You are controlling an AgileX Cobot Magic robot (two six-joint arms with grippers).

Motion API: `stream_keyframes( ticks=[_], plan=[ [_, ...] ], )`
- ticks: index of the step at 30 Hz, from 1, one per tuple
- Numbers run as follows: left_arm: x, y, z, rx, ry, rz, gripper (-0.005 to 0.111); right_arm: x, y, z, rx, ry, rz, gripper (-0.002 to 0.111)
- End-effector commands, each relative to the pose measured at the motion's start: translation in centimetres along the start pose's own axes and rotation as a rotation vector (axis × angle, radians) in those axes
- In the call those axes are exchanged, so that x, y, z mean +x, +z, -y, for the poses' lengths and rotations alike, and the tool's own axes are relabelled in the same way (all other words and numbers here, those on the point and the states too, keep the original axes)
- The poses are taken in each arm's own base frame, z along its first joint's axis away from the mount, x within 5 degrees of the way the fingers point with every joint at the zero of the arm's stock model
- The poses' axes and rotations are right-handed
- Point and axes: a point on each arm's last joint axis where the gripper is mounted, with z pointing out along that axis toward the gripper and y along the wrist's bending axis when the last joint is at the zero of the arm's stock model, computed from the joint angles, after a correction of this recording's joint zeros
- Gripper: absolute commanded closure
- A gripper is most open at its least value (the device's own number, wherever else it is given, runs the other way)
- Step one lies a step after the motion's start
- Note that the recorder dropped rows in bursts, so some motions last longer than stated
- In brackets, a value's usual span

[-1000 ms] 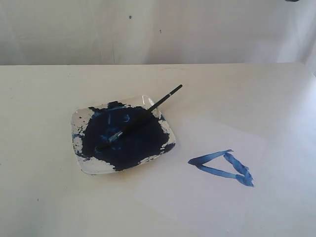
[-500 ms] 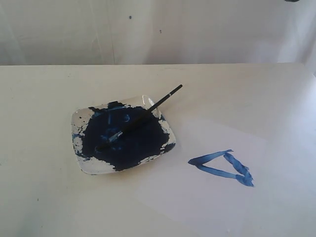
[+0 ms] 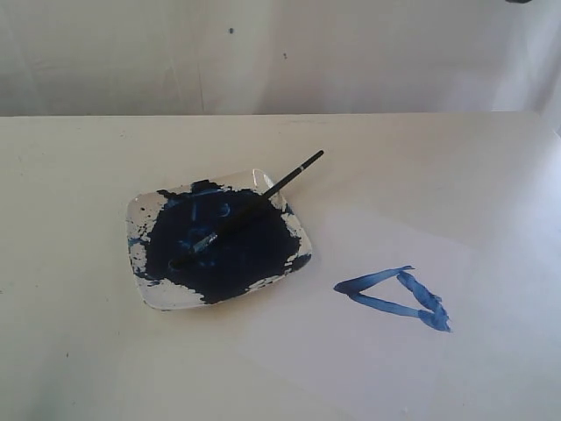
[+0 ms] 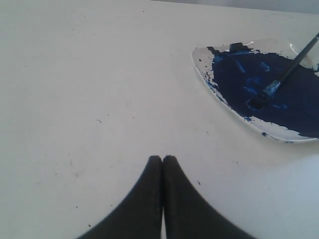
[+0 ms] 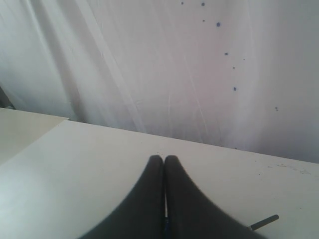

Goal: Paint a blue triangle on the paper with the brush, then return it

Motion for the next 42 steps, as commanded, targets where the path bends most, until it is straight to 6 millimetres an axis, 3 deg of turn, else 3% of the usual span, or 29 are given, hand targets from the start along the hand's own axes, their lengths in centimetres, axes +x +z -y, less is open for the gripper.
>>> stream_keyframes(
  ticks=[1,17,21,25,36,42],
  plan=[
    [0.1,0.0,0.0,0.002,-0.022,0.002,0.107,0.1,-0.1,0.0,0.002,-0.005,-0.004,0.108],
    [0.1,0.0,0.0,0.002,-0.022,0.002,0.107,0.1,-0.1,-0.1,-0.004,-0.006,-0.005,0.108],
    [0.1,0.0,0.0,0.002,-0.022,0.002,0.107,-0.7,-1.2,-0.4,0.037,-0.046,0.046,0.108],
    [0.1,0.0,0.0,0.002,-0.022,0.002,0.107,-0.9,-3.8,-1.0,0.128,-0.07,0.121,0.108],
    [0.1,0.0,0.0,0.002,-0.022,0.004,0.107,5.7,-13.6,-2.6,0.378,-0.083,0.295,0.108],
    [0.1,0.0,0.0,0.002,-0.022,0.004,0.107,9.7,-15.5,-2.9,0.377,-0.084,0.297,0.108]
  ],
)
